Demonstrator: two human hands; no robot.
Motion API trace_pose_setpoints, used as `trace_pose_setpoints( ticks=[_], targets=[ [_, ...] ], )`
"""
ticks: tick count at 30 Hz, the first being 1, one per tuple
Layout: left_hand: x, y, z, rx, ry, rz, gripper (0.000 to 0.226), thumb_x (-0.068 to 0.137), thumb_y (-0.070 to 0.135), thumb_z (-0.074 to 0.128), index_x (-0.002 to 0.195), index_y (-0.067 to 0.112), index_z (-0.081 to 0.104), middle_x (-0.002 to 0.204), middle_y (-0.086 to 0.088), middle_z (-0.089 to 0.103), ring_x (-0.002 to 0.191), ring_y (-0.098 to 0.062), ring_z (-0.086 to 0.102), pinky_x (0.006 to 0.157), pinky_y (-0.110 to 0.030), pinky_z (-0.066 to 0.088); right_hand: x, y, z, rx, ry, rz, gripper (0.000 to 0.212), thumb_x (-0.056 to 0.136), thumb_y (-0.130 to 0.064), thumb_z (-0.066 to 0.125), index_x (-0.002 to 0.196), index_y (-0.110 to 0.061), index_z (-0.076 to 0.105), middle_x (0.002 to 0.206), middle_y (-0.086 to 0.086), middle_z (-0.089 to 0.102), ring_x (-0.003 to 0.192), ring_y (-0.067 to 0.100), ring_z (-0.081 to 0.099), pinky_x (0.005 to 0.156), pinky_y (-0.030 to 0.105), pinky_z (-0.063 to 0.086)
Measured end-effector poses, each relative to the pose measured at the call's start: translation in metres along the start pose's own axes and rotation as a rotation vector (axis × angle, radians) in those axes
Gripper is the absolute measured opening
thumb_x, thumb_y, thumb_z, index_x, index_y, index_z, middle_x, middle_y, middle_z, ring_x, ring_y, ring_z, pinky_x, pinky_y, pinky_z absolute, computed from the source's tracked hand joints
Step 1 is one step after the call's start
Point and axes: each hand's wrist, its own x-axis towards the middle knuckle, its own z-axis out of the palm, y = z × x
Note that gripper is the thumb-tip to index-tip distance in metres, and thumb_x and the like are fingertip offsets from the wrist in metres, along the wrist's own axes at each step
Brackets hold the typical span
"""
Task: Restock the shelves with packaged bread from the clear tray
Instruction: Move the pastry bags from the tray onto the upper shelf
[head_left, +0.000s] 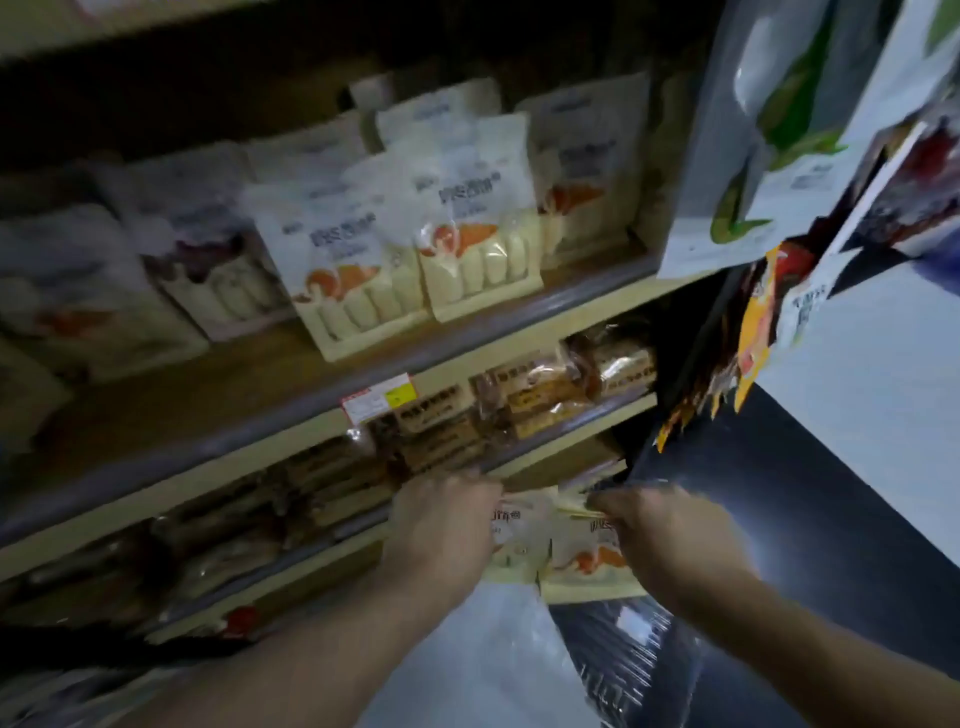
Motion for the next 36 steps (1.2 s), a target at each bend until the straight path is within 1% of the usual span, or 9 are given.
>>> trace_pose_setpoints(
  ticks=[4, 8, 12, 19, 23, 28, 31, 33, 36],
  targets=[
    [-0.032, -0.039, -0.064, 0.002, 0.105, -0.094, 0.007, 0.086, 0.017, 0.047, 0.083, 0.022, 0.051, 0.101, 0.001, 0.063, 0.094, -0.023, 0.059, 0.059, -0.029, 0.029, 0.023, -0.050, -0.068, -0.044, 0.174, -0.192, 0.022, 0.063, -0.007, 0.065, 0.072, -0.027, 0.066, 0.059, -0.003, 0.057, 0.054, 0.027, 0.056, 0.043, 0.028, 0.039],
    [-0.056, -0.087, -0.116, -0.034, 0.281, -0.231, 0.012, 0.089, 0.017, 0.047, 0.079, 0.024, 0.050, 0.093, 0.003, 0.061, 0.088, -0.024, 0.060, 0.059, -0.031, 0.035, 0.051, -0.105, -0.126, -0.112, 0.144, -0.307, 0.025, 0.084, -0.018, 0.052, 0.099, -0.036, 0.062, 0.082, -0.004, 0.066, 0.072, 0.023, 0.060, 0.052, 0.029, 0.034],
    [-0.070, -0.141, -0.149, -0.046, 0.429, -0.363, 0.021, 0.091, 0.016, 0.047, 0.073, 0.025, 0.053, 0.079, 0.005, 0.059, 0.070, -0.018, 0.054, 0.055, -0.031, 0.035, 0.086, -0.172, -0.167, -0.097, 0.161, -0.377, 0.027, 0.087, -0.012, 0.047, 0.099, -0.030, 0.064, 0.078, 0.000, 0.062, 0.067, 0.023, 0.055, 0.050, 0.029, 0.036],
    [-0.073, -0.229, -0.165, -0.042, 0.448, -0.536, 0.021, 0.097, 0.022, 0.046, 0.080, 0.023, 0.059, 0.073, 0.000, 0.051, 0.071, -0.024, 0.054, 0.057, -0.030, 0.036, 0.140, -0.266, -0.174, -0.078, 0.215, -0.454, 0.025, 0.088, -0.014, 0.049, 0.102, -0.027, 0.066, 0.089, 0.006, 0.062, 0.073, 0.027, 0.051, 0.063, 0.030, 0.038],
    [-0.059, -0.277, -0.153, -0.087, 0.395, -0.525, 0.025, 0.099, 0.022, 0.039, 0.110, 0.015, 0.061, 0.104, -0.009, 0.062, 0.085, -0.024, 0.055, 0.066, -0.030, 0.038, 0.164, -0.297, -0.159, -0.153, 0.279, -0.477, 0.024, 0.091, -0.020, 0.051, 0.113, -0.023, 0.063, 0.105, 0.009, 0.064, 0.085, 0.027, 0.058, 0.065, 0.029, 0.036],
    [-0.033, -0.301, -0.140, 0.039, 0.416, -0.537, 0.019, 0.094, 0.014, 0.046, 0.095, 0.016, 0.065, 0.090, -0.007, 0.065, 0.078, -0.025, 0.062, 0.063, -0.030, 0.043, 0.180, -0.314, -0.140, -0.235, 0.353, -0.474, 0.031, 0.087, -0.011, 0.057, 0.112, -0.027, 0.064, 0.097, 0.007, 0.069, 0.085, 0.029, 0.065, 0.064, 0.030, 0.034],
    [-0.028, -0.299, -0.125, 0.158, 0.376, -0.509, 0.012, 0.092, 0.021, 0.053, 0.100, 0.018, 0.061, 0.097, -0.005, 0.064, 0.088, -0.025, 0.060, 0.073, -0.033, 0.033, 0.183, -0.309, -0.119, -0.312, 0.347, -0.468, 0.033, 0.087, -0.016, 0.058, 0.118, -0.027, 0.061, 0.103, 0.006, 0.069, 0.096, 0.027, 0.063, 0.079, 0.033, 0.040],
    [-0.027, -0.299, -0.111, 0.170, 0.411, -0.470, 0.038, 0.088, 0.027, 0.060, 0.122, 0.019, 0.047, 0.120, -0.005, 0.055, 0.111, -0.025, 0.050, 0.092, -0.037, 0.026, 0.188, -0.303, -0.105, -0.330, 0.339, -0.465, 0.042, 0.089, -0.025, 0.057, 0.130, -0.027, 0.048, 0.120, 0.004, 0.063, 0.113, 0.026, 0.054, 0.096, 0.037, 0.034],
    [-0.033, -0.298, -0.091, 0.151, 0.645, -0.371, 0.076, 0.077, 0.021, 0.073, 0.136, 0.015, 0.026, 0.135, -0.011, 0.039, 0.124, -0.029, 0.032, 0.102, -0.041, 0.018, 0.188, -0.291, -0.095, -0.282, 0.450, -0.528, 0.070, 0.078, -0.028, 0.071, 0.136, -0.024, 0.033, 0.140, 0.008, 0.044, 0.129, 0.029, 0.037, 0.107, 0.046, 0.021]
  ],
)
